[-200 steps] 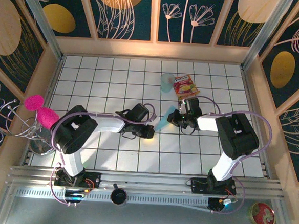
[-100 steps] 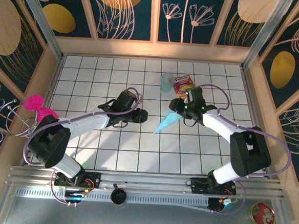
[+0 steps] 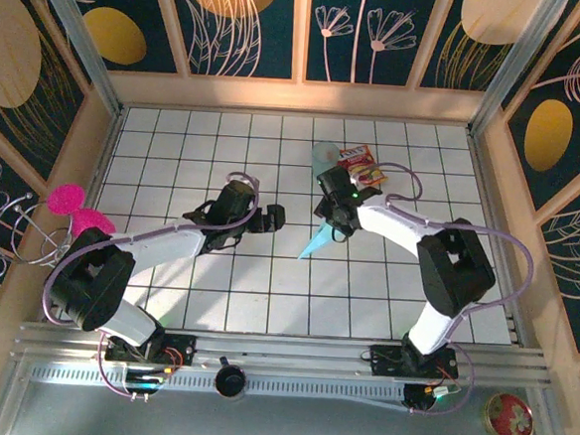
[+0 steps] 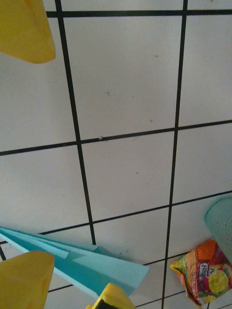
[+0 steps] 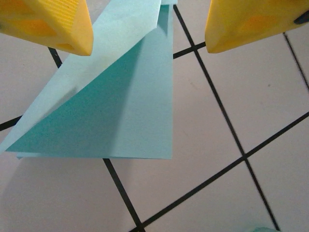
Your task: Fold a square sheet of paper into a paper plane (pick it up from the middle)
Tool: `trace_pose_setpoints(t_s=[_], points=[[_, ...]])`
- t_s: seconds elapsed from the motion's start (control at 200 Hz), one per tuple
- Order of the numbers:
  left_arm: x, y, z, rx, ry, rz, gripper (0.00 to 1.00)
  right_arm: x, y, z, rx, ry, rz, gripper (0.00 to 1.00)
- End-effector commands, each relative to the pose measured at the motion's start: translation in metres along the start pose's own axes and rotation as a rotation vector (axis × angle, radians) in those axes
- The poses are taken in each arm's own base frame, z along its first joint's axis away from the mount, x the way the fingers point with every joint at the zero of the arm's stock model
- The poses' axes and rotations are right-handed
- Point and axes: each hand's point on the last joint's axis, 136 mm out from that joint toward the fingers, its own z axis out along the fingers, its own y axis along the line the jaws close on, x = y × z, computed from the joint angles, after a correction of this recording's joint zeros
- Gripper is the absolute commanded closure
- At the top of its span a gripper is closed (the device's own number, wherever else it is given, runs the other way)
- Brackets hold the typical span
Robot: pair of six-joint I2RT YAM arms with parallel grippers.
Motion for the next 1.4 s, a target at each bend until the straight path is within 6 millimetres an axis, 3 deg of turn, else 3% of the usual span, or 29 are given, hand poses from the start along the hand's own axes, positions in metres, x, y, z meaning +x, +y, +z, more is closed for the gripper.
trace_pose_setpoints(t_s=[0.0,0.135,0.556,1.106,1.226,1.397], points=[[-0.01,0.003,0.0,0.001,-0.058,-0.023,0.01,0.003,-0.018,0.007,0.13,-0.01,0.037,0.37],[-0.004,0.004,0.003,0.011,-0.042,-0.025,0.01,0.011,-0.02,0.013,0.168,0.019,0.042,0.4],[0.0,0.004,0.013,0.013,-0.013,-0.028,0.01,0.017,-0.033,0.001,0.199,0.004,0.1,0.54],[-0.003,0.018,0.015,0.027,0.004,-0.119,0.01,0.014,-0.037,-0.008,0.211,-0.028,0.114,0.92],[-0.007,0.025,0.012,0.047,0.0,-0.153,0.01,0.003,-0.018,-0.018,0.13,-0.055,0.068,1.0],[-0.018,0.04,0.002,0.105,-0.029,-0.257,0.02,-0.006,0.05,-0.042,-0.212,-0.056,-0.087,1.0]])
